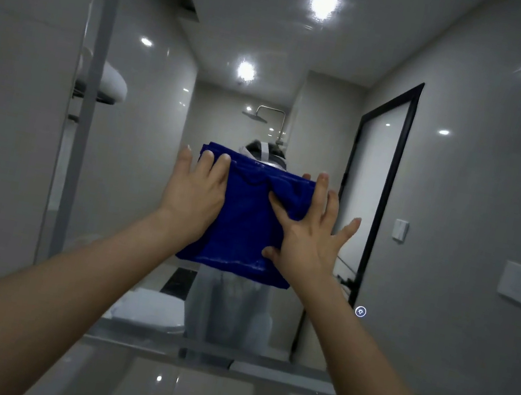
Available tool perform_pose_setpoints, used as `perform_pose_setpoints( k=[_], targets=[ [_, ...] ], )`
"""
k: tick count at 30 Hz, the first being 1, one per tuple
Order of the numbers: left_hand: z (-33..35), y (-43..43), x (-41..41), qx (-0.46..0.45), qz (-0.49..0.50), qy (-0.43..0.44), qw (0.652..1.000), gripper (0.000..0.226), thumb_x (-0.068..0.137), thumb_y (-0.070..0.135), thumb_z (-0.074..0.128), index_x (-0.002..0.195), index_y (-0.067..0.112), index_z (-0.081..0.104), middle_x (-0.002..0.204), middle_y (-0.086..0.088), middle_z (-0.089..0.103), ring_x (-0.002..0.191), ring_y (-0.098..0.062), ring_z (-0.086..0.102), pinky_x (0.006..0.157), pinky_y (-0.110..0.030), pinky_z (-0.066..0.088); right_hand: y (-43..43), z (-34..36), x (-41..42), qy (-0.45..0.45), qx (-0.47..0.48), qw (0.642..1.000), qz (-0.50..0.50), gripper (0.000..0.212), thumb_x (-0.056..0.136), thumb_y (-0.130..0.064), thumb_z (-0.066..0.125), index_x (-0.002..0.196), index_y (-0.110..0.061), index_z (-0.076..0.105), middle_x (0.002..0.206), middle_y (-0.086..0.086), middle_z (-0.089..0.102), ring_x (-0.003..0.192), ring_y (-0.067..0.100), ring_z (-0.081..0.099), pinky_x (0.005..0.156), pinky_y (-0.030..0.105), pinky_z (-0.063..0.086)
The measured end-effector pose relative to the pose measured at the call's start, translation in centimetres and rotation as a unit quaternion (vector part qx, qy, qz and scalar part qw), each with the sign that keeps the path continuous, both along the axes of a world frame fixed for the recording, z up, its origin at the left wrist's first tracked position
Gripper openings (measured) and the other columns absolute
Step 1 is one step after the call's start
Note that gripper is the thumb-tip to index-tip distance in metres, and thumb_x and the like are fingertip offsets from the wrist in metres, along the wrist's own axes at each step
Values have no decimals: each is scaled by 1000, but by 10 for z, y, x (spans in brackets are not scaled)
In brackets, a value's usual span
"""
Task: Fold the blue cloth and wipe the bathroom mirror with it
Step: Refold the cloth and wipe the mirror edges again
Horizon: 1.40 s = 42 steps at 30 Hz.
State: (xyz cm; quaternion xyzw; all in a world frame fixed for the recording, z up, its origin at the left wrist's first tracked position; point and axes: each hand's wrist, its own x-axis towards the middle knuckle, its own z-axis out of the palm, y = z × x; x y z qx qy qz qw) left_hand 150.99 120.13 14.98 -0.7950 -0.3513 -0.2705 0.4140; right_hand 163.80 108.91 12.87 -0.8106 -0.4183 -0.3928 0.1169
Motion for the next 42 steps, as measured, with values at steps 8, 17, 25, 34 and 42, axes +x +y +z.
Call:
perform_pose_setpoints(
  k=[8, 17, 25, 34, 42],
  targets=[
    [-6, -7, 8, -150, -109, 5, 983, 122, 68, 71, 57, 136, 33, -36, 147, -31, -22, 135, -54, -12, 111, -58, 3, 1, -2, 3, 24, 22, 999, 12, 100, 71, -51, 71, 140, -55, -2, 148, 14, -34, 139, 37, -22, 101, 73, -2],
    [-20, -6, 38, -180, -90, -74, 977, 133, 55, 79, 61, 131, 38, -40, 141, -30, -36, 131, -55, -23, 105, -67, 9, 2, -17, 4, 81, 96, 989, 78, 78, 79, -40, 66, 140, -52, 20, 152, 11, -26, 140, 34, -15, 105, 68, -1],
    [-21, -2, 41, -172, -110, -98, 974, 99, 83, 64, 44, 122, 40, -44, 143, -28, -35, 133, -51, -23, 107, -65, 6, 24, -47, -36, -142, 212, 907, 336, 49, 82, -18, 47, 130, -15, 38, 140, 9, 34, 131, 26, 32, 109, 56, 27],
    [-30, 28, 37, -138, -226, -111, 958, 126, 50, 89, 47, 130, 42, -39, 140, -18, -41, 129, -46, -30, 105, -66, 1, 53, -31, 19, -140, 182, 969, 91, 65, 84, -44, 36, 138, -8, 33, 142, 11, 44, 131, 21, 29, 109, 38, 25],
    [-39, 52, 44, 26, -283, -147, 947, 114, 53, 90, 27, 147, 32, -4, 147, -24, 16, 130, -52, 14, 93, -70, 27, 70, -34, 21, -146, 237, 956, 92, 70, 81, -45, 38, 140, -10, 27, 147, 8, 22, 133, 25, 24, 107, 39, 13]
  ],
)
